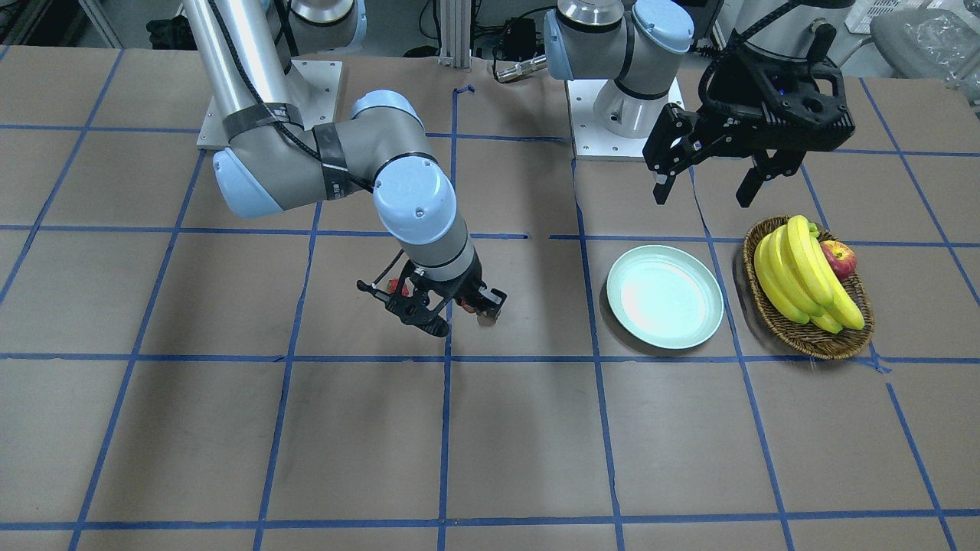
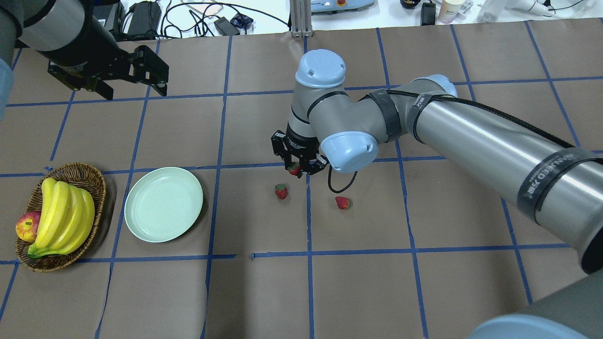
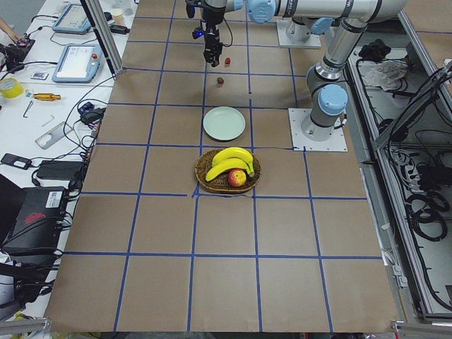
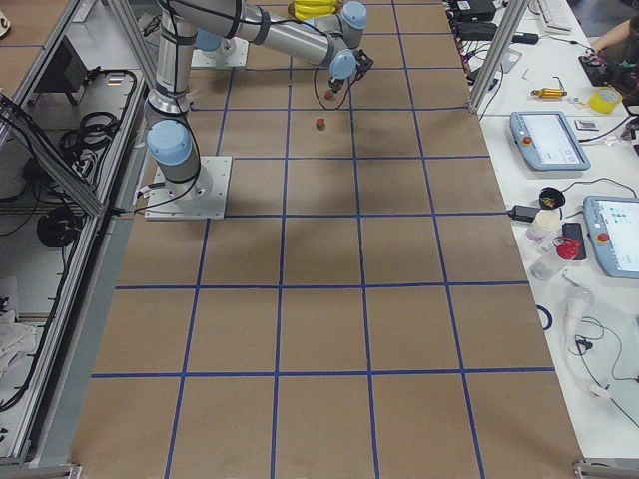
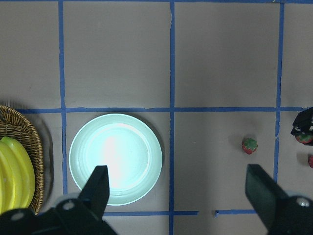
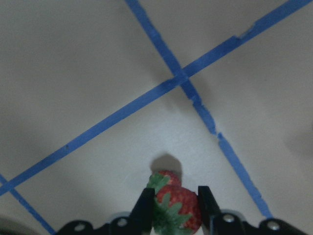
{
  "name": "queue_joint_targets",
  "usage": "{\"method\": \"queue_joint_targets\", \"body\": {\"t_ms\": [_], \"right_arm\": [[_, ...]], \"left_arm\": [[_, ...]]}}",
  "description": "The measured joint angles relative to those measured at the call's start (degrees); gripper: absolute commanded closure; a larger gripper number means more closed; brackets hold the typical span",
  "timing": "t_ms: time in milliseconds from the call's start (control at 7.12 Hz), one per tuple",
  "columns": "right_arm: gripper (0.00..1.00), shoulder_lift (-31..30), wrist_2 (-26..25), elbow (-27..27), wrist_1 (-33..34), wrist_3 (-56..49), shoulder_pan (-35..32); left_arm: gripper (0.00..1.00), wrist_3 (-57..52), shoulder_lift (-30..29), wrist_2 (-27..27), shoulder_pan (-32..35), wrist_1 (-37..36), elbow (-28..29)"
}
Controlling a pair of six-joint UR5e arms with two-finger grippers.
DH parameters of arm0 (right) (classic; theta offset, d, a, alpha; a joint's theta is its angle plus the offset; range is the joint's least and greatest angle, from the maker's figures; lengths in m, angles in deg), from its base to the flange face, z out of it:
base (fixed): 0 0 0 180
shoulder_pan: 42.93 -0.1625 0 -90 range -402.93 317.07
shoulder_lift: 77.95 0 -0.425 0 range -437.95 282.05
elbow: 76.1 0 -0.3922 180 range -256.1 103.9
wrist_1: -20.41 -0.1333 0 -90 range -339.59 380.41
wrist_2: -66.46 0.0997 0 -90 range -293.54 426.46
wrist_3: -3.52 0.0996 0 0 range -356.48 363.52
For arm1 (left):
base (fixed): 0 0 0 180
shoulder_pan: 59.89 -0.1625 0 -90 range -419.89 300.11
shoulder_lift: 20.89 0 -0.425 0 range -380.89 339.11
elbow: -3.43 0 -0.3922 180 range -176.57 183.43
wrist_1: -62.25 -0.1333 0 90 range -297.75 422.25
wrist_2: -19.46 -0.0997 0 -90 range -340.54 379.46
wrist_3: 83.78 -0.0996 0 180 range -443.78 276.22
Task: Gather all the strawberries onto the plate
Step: 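Carry the strawberry closer to the plate and release it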
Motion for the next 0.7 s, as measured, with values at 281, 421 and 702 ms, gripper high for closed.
{"method": "queue_joint_targets", "body": {"t_ms": [281,421,702], "right_arm": [[1.0,3.9,1.2,-2.5,1.5,0.3,-3.1],[1.0,5.2,1.3,-3.2,2.0,0.4,-3.9],[0.56,6.5,1.3,-3.5,2.2,0.4,-4.9]], "left_arm": [[0.0,-0.1,0.1,0.0,0.0,0.0,-0.1],[0.0,-0.1,0.1,0.0,0.0,0.0,-0.1],[0.0,-0.1,0.1,0.0,0.0,0.0,-0.1]]}}
